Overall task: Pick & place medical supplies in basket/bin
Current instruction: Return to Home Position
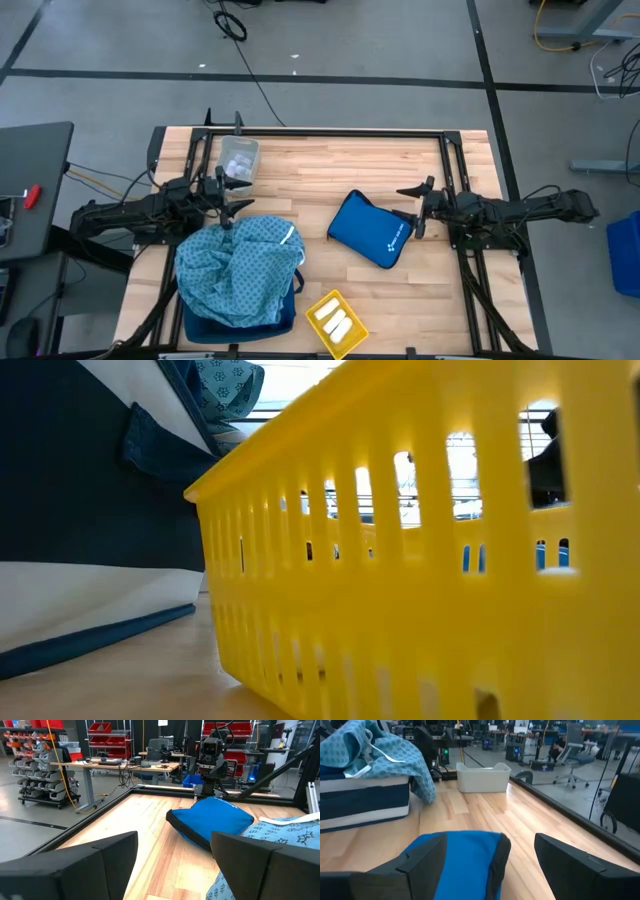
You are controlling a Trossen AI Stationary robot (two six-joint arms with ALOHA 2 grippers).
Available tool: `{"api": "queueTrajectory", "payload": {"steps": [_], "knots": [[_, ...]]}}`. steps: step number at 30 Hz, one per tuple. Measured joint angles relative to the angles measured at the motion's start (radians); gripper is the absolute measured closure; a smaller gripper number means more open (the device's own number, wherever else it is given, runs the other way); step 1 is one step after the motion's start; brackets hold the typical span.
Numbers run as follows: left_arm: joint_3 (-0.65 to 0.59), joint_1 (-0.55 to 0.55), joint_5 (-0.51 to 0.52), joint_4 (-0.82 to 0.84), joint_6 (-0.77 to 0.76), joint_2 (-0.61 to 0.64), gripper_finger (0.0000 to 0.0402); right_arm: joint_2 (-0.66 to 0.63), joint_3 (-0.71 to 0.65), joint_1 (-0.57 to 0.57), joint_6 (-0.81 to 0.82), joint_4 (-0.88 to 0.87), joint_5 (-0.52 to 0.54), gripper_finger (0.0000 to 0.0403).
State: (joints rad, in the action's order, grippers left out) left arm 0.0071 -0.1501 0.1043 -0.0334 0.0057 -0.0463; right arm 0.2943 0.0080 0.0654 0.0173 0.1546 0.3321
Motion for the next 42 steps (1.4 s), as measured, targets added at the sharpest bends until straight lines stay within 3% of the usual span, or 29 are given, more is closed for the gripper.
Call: {"api": "queueTrajectory", "payload": {"steps": [6,20,27,42], "knots": [[0.0,0.0,0.001,0.0,0.084,0.0,0.0146,0.0,0.0,0.0,-0.014,-0.028,0.0,0.0094],[-0.001,0.0,-0.003,-0.005,0.065,0.0,0.0146,0.0,0.0,0.0,-0.014,-0.033,-0.002,0.0094],[-0.001,0.0,-0.004,-0.023,0.065,0.0,0.0146,0.0,0.0,0.0,-0.166,-0.033,-0.002,0.0094],[-0.001,0.0,-0.007,-0.044,0.065,0.0,0.0146,0.0,0.0,0.0,-0.188,-0.033,-0.002,0.0094]]}}
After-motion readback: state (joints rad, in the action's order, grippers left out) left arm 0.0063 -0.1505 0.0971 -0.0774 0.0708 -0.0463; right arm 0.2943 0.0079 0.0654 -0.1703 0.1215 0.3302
